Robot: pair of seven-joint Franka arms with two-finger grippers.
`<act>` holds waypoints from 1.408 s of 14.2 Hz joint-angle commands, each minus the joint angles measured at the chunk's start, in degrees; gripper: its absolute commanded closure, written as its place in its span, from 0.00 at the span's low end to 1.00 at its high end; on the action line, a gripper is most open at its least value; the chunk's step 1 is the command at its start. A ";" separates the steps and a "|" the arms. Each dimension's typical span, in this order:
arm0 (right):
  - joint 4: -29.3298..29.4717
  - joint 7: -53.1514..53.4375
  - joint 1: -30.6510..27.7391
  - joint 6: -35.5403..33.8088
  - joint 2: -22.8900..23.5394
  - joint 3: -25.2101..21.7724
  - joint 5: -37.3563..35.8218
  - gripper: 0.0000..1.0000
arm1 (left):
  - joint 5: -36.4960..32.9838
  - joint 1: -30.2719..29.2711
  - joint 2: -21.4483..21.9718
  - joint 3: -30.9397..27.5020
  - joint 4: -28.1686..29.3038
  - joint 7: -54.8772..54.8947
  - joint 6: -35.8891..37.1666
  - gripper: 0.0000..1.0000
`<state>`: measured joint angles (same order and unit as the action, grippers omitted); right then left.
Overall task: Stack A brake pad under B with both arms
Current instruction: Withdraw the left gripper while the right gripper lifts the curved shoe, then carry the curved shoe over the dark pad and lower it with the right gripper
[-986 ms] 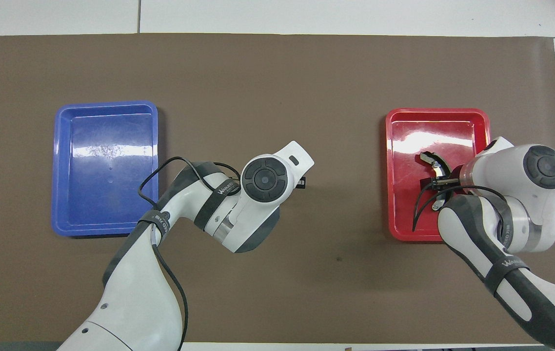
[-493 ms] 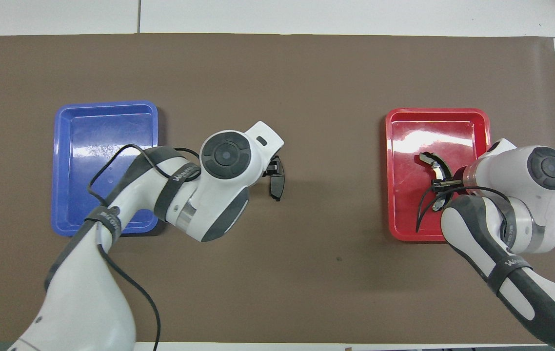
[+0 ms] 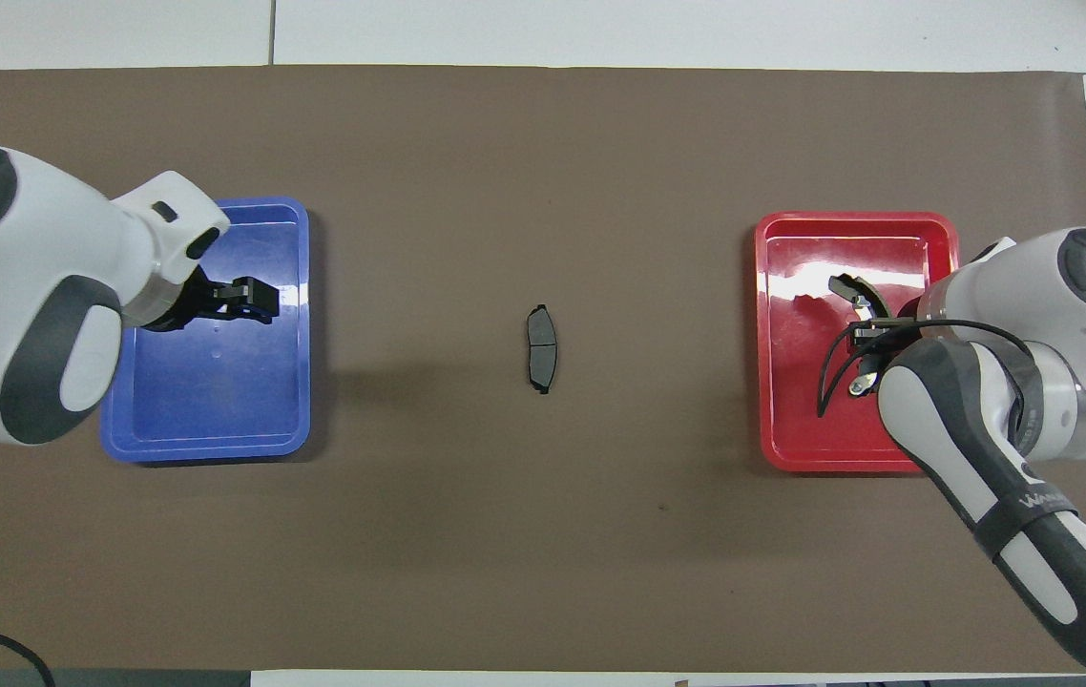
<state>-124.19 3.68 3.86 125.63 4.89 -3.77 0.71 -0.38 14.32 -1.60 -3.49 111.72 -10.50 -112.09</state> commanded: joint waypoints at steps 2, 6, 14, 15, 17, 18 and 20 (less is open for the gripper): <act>8.34 4.92 5.88 -9.07 0.39 0.34 0.78 1.00 | 0.47 -8.94 1.95 0.50 -5.61 3.29 6.51 0.00; 11.61 11.68 14.84 -10.50 1.53 0.34 0.78 1.00 | 0.47 -12.04 0.55 0.33 -16.43 10.40 17.32 0.00; 21.68 35.31 29.96 -6.63 13.02 0.34 0.87 1.00 | 0.47 -13.09 1.95 0.42 -18.82 15.16 24.90 0.00; 22.76 36.73 31.29 -6.46 14.26 0.34 0.87 1.00 | 0.47 -13.00 1.95 0.42 -18.82 15.16 24.90 0.00; 22.86 37.27 31.91 -4.80 15.32 0.34 0.87 1.00 | 0.47 -13.44 1.95 0.42 -18.82 15.07 24.90 0.00; 23.03 37.45 32.18 -3.31 16.29 0.43 0.87 1.00 | 0.47 -13.62 1.95 0.42 -18.82 15.07 24.99 0.00; 23.12 37.80 33.14 -1.63 17.43 0.61 0.87 1.00 | 0.47 -13.71 1.96 0.42 -18.82 15.07 24.90 0.00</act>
<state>-102.59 40.96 36.78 123.11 21.23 -3.20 1.02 -0.37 1.32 0.09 -3.29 92.72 3.71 -87.90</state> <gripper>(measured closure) 0.573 0.000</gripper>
